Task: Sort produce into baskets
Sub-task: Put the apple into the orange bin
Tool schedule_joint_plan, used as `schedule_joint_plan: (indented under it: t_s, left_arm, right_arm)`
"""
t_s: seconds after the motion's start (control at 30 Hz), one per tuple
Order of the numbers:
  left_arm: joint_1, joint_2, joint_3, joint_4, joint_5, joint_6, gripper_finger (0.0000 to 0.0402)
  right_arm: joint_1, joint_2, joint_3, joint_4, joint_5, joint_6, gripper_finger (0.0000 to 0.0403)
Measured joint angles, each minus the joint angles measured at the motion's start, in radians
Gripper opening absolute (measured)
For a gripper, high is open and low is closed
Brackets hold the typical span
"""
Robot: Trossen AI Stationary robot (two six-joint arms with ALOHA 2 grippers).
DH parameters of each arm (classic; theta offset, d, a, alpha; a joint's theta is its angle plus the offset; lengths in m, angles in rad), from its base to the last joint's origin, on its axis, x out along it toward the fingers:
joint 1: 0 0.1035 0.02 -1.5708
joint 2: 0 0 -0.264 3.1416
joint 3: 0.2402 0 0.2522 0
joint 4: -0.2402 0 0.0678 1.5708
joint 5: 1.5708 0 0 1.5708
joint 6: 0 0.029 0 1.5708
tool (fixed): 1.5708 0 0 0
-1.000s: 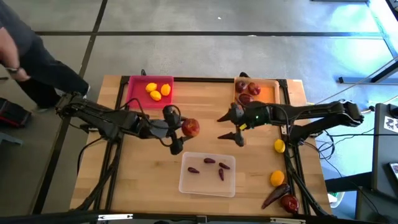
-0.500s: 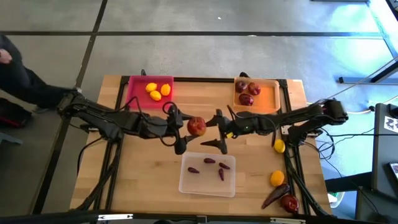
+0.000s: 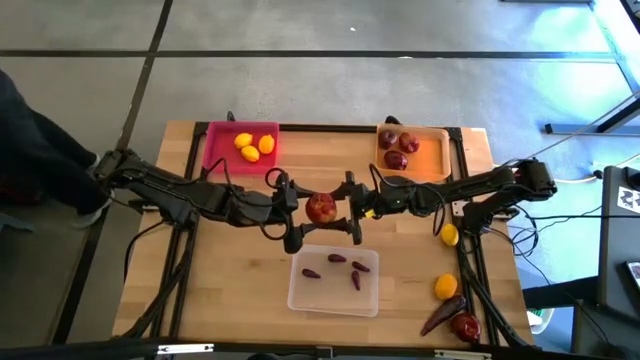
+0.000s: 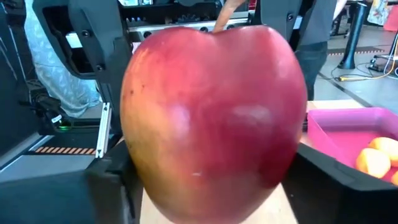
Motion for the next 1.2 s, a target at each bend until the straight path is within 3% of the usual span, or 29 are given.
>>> schedule_joint_plan:
  t_s: [0.2,0.47,0.77,0.93,1.2]
  left_arm:
    - [-0.001,-0.001,0.000,-0.010,0.000,0.005,0.0355]
    - [0.003,0.000,0.000,-0.005,0.017,0.009,0.0386]
    - [0.003,-0.057,-0.001,-0.040,0.011,0.012,0.0392]
    - [0.003,-0.113,-0.001,-0.161,-0.010,-0.029,0.0392]
    - [-0.006,-0.124,-0.001,-0.306,-0.050,-0.093,0.0392]
  right_arm:
    - [0.000,0.000,0.000,-0.004,0.005,-0.022,0.0205]
    - [0.001,0.000,0.000,-0.004,0.016,-0.035,0.0216]
    - [0.001,-0.018,0.000,-0.040,0.062,-0.059,0.0220]
    - [0.002,-0.101,0.000,-0.204,0.165,-0.063,0.0221]
    - [0.002,-0.350,0.001,-0.579,0.402,-0.069,0.0222]
